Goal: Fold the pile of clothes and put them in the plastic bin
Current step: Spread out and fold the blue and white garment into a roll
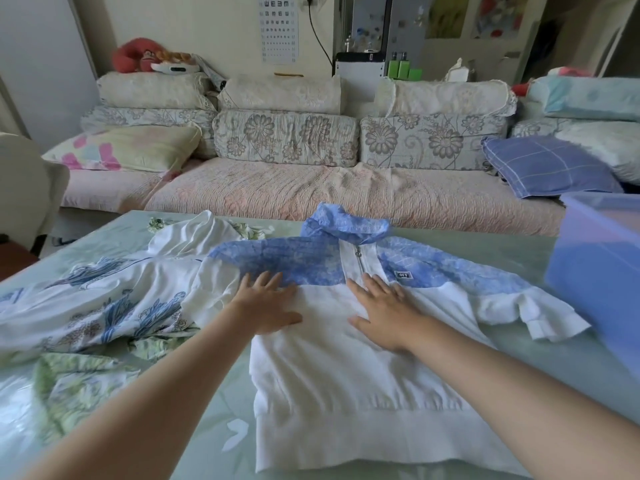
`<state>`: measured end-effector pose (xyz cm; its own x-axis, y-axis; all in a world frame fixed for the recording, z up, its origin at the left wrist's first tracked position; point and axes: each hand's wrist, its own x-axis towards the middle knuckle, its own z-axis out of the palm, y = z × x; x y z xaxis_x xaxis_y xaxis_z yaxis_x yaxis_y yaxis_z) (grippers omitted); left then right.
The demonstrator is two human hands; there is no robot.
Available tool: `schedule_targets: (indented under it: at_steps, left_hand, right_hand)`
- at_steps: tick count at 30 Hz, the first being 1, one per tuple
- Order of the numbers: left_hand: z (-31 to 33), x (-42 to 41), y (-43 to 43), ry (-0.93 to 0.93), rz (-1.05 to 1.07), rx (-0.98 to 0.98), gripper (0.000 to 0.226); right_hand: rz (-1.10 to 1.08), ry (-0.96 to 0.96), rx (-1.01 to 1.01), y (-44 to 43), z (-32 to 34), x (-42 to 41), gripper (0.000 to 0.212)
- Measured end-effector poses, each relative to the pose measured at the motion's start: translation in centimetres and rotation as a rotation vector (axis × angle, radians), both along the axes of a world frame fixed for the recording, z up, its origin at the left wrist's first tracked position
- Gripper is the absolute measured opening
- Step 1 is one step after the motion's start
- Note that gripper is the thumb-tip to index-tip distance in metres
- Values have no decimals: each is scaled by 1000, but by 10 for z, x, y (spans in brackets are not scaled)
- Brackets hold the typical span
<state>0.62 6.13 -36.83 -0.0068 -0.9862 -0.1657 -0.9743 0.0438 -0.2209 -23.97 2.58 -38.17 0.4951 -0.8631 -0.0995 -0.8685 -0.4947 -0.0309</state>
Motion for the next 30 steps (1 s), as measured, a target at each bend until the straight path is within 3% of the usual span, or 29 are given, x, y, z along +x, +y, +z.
schedule_targets:
  at_steps: [3, 6, 8, 10, 16, 18, 22, 26, 28, 30]
  left_hand:
    - [18, -36, 17, 114, -182, -167, 51]
    - [29, -73, 47, 344, -233, -105, 28]
    - [31, -85, 68, 393, -209, 102, 40]
    - [30, -84, 87, 369, -162, 307, 60]
    - [33, -80, 121, 130, -167, 408, 89]
    - [32, -79, 130, 153, -169, 396, 84]
    - [26, -70, 146, 352, -152, 263, 50]
    - [45, -59, 150, 348, -132, 231, 53]
    - [62, -49, 151, 266, -48, 353, 50]
    - [72, -41, 153, 284, 170, 608, 39]
  right_hand:
    - [37, -36, -19, 25, 17, -11, 81]
    - [100, -83, -82, 53, 28, -23, 59]
    - [90, -153, 11, 73, 34, -30, 33]
    - [81, -184, 150, 92, 37, -37, 22]
    - [147, -52, 324, 133, 37, -47, 64]
    - [151, -7, 289, 140, 37, -48, 70]
    - [155, 4, 149, 148, 32, -44, 59]
    - [119, 20, 68, 146, 29, -37, 48]
    - [108, -84, 200, 148, 36, -32, 41]
    - [127, -195, 506, 152, 45, -30, 29]
